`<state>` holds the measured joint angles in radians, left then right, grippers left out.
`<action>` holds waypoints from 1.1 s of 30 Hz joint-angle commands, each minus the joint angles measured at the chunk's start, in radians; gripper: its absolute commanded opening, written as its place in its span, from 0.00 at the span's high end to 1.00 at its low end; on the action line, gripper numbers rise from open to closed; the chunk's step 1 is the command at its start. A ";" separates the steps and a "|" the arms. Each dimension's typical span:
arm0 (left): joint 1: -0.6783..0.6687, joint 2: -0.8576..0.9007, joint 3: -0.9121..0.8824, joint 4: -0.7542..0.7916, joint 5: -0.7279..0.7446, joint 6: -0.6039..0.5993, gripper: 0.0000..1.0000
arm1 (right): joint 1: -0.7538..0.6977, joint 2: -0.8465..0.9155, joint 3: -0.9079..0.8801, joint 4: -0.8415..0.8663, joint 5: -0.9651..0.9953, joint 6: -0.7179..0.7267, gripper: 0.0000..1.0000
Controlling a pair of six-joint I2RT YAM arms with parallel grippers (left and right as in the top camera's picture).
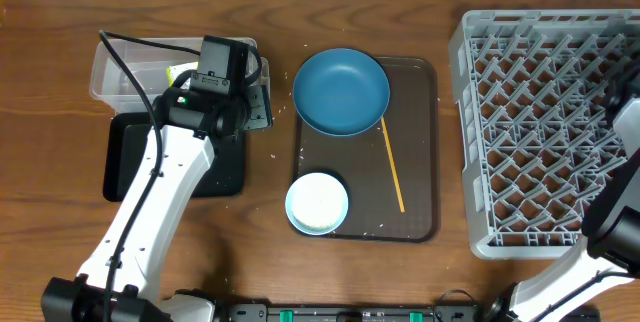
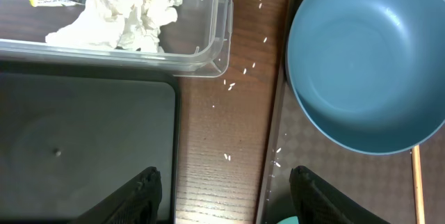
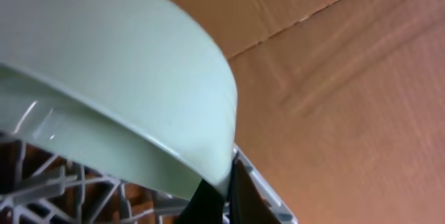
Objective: Sort waste into correct bins and load items into the dishwasher rack
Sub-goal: 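Carry the green bowl right and set it upside down in the rack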
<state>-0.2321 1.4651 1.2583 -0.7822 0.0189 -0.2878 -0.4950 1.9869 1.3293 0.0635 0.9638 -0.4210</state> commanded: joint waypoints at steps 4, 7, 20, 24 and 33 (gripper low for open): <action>0.000 0.000 0.006 -0.003 -0.011 -0.005 0.38 | 0.064 0.011 -0.002 -0.077 -0.078 0.017 0.82; 0.000 0.000 0.006 -0.003 -0.012 -0.005 0.38 | 0.064 0.011 -0.002 -0.090 -0.075 0.017 0.68; 0.000 0.000 0.006 -0.003 -0.012 -0.005 0.38 | 0.064 -0.138 -0.002 -0.090 -0.089 0.017 0.31; 0.000 0.000 0.006 -0.003 -0.012 -0.004 0.38 | 0.064 -0.198 -0.002 -0.090 -0.108 0.018 0.31; 0.000 0.000 0.006 -0.003 -0.012 -0.005 0.38 | 0.063 -0.222 -0.002 -0.141 -0.170 0.037 0.30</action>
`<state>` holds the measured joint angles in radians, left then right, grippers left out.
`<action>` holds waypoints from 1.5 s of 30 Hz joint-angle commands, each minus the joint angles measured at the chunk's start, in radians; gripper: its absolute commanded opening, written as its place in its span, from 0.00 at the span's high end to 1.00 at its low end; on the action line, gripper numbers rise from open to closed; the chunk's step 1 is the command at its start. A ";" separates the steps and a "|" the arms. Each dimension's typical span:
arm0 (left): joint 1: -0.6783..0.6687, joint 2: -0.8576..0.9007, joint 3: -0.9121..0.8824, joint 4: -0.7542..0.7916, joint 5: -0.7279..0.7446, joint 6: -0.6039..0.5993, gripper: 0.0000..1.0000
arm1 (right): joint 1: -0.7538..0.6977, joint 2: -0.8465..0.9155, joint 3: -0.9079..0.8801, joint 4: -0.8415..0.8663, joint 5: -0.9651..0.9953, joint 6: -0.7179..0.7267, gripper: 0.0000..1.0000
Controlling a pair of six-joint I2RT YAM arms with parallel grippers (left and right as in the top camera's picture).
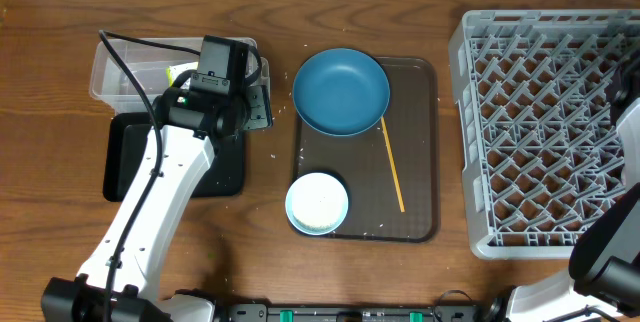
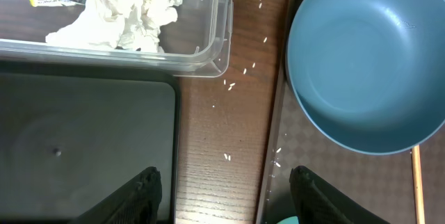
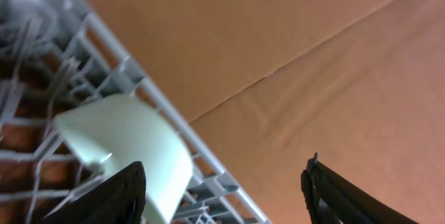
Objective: Sort waste into correct bins and load items into the dishwasher rack
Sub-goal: 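Carry the green bowl right and set it upside down in the rack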
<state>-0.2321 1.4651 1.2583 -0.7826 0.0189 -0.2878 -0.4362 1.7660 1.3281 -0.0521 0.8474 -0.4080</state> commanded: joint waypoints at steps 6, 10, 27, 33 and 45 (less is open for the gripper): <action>0.000 0.000 0.006 -0.008 -0.012 -0.005 0.38 | 0.002 -0.001 0.000 -0.095 -0.100 0.146 0.58; 0.000 0.000 0.006 -0.018 -0.012 -0.004 0.38 | -0.011 -0.001 0.000 -0.087 -0.100 0.162 0.86; 0.000 0.000 0.006 -0.021 -0.012 -0.004 0.38 | -0.125 0.008 -0.001 -0.176 -0.309 0.261 0.99; 0.000 0.000 0.006 -0.021 -0.012 -0.004 0.38 | -0.145 0.019 -0.001 -0.176 -0.326 0.296 0.99; 0.000 0.000 0.006 -0.020 -0.012 -0.004 0.38 | -0.147 0.023 -0.001 -0.211 -0.370 0.321 0.99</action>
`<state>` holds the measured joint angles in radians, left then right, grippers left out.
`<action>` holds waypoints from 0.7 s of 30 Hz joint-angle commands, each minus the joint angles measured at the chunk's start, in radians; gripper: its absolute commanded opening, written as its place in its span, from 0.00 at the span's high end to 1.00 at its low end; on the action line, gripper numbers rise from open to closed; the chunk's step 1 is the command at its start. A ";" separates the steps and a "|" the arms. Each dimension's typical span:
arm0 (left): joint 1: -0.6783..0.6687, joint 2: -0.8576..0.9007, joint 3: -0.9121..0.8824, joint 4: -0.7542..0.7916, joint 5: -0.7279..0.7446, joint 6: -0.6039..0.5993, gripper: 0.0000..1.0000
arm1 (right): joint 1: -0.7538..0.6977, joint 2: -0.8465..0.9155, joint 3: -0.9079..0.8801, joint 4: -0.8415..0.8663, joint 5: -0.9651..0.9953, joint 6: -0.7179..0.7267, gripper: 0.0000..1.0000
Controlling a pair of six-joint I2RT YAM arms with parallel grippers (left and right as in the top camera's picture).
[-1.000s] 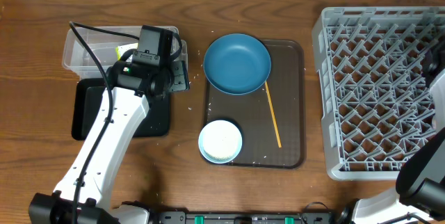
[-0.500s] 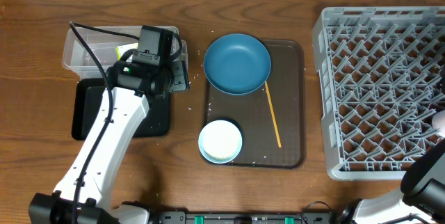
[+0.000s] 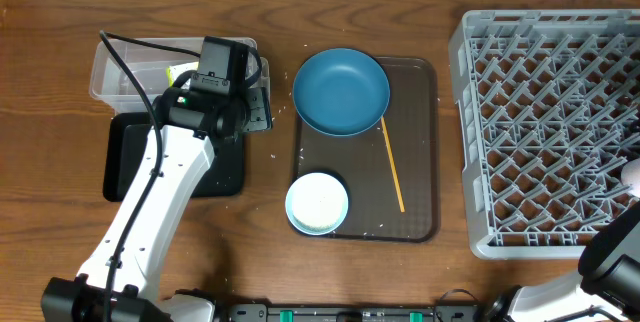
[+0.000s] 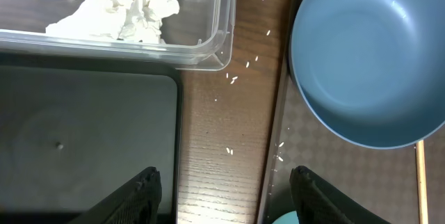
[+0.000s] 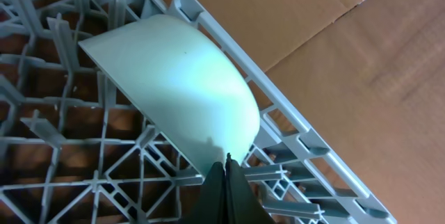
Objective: Sort waste into correct bins and load items into the dishwasher rack
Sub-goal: 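Carry the green bowl right and set it upside down in the rack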
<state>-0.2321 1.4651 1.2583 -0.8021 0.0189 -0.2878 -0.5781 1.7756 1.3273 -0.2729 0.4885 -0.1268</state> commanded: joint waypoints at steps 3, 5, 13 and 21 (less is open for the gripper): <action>0.000 0.000 0.006 -0.001 -0.012 -0.004 0.38 | -0.005 0.025 0.000 0.048 -0.076 0.044 0.99; 0.000 0.000 0.006 0.000 -0.012 -0.005 0.38 | -0.005 0.043 0.000 0.083 -0.126 0.045 0.99; 0.000 0.000 0.006 -0.001 -0.012 -0.004 0.38 | -0.004 0.100 0.000 0.113 -0.138 0.060 0.92; 0.000 0.000 0.006 -0.001 -0.012 -0.005 0.37 | -0.003 0.098 0.000 -0.005 -0.285 0.059 0.75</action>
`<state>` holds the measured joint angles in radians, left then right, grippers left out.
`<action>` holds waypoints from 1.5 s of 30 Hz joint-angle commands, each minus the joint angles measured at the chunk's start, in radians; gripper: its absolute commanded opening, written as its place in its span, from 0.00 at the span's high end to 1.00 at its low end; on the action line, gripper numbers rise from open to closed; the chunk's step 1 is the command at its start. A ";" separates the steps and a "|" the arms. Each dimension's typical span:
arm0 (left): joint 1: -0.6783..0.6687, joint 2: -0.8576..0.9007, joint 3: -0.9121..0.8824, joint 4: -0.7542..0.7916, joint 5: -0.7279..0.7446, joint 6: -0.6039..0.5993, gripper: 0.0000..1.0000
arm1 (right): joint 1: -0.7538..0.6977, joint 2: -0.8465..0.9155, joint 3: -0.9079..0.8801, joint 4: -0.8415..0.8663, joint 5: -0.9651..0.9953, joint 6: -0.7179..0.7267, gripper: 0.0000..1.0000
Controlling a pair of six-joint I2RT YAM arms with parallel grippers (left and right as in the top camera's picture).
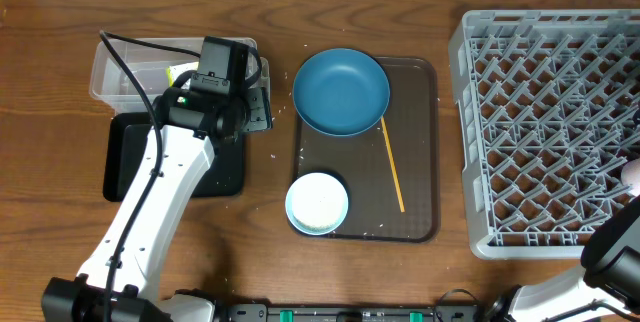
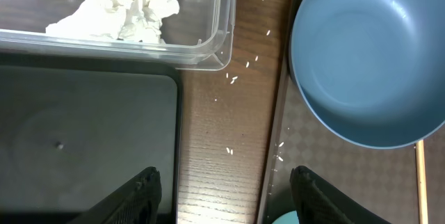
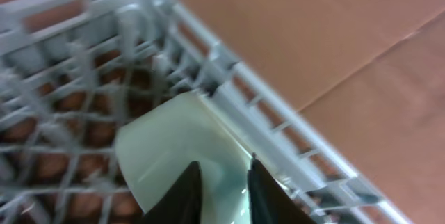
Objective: Sort waste into correct bins and load items into the dishwasher rack
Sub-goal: 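Carry the green bowl right and set it upside down in the rack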
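Observation:
A pale green dish [image 3: 174, 161] stands on edge in the far corner of the grey dishwasher rack [image 1: 540, 132]. My right gripper [image 3: 226, 189] is right in front of it, its jaws a little apart and the dish's face showing between them. In the overhead view only a pale spot shows at the right edge. A blue bowl [image 1: 341, 91], a small white bowl [image 1: 317, 203] and an orange stick [image 1: 392, 165] lie on the brown tray [image 1: 425, 217]. My left gripper [image 2: 222, 182] hangs open over bare wood between the black tray [image 2: 76, 133] and the brown tray.
A clear bin [image 1: 110, 72] at the back left holds crumpled white tissue [image 2: 122, 5] and a wrapper. Rice grains [image 2: 233, 79] are scattered on the wood beside it. Brown cardboard [image 3: 334, 36] lies beyond the rack's far rim.
My right gripper's fingers were pressed together at the dish's lower edge; now they stand a little apart in front of it, and its view has shifted. The left arm has not moved.
My right gripper was shut on the pale green dish's rim over the rack. Then it was wide open with the dish standing in the rack's corner. Later its fingers were together against the dish, and now slightly apart. The left gripper stayed open over the same spot.

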<state>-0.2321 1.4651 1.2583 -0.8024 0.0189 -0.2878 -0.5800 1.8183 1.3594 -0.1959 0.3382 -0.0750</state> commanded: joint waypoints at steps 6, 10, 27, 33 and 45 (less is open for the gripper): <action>0.000 0.000 0.006 0.000 -0.012 -0.004 0.37 | -0.003 0.049 -0.032 -0.143 -0.139 0.007 0.70; 0.000 0.000 0.006 -0.001 -0.012 -0.004 0.37 | -0.002 -0.004 -0.032 -0.122 -0.132 0.007 0.65; 0.000 0.000 0.006 -0.001 -0.012 -0.004 0.37 | -0.001 -0.167 -0.032 -0.119 -0.197 0.035 0.62; 0.000 0.000 0.006 -0.001 -0.012 -0.004 0.37 | -0.001 -0.163 -0.032 -0.143 -0.202 0.037 0.62; 0.000 0.000 0.006 -0.001 -0.012 -0.004 0.37 | -0.001 -0.162 -0.032 -0.163 -0.224 0.037 0.93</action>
<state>-0.2321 1.4651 1.2583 -0.8028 0.0189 -0.2878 -0.5777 1.6543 1.3315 -0.3523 0.1219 -0.0563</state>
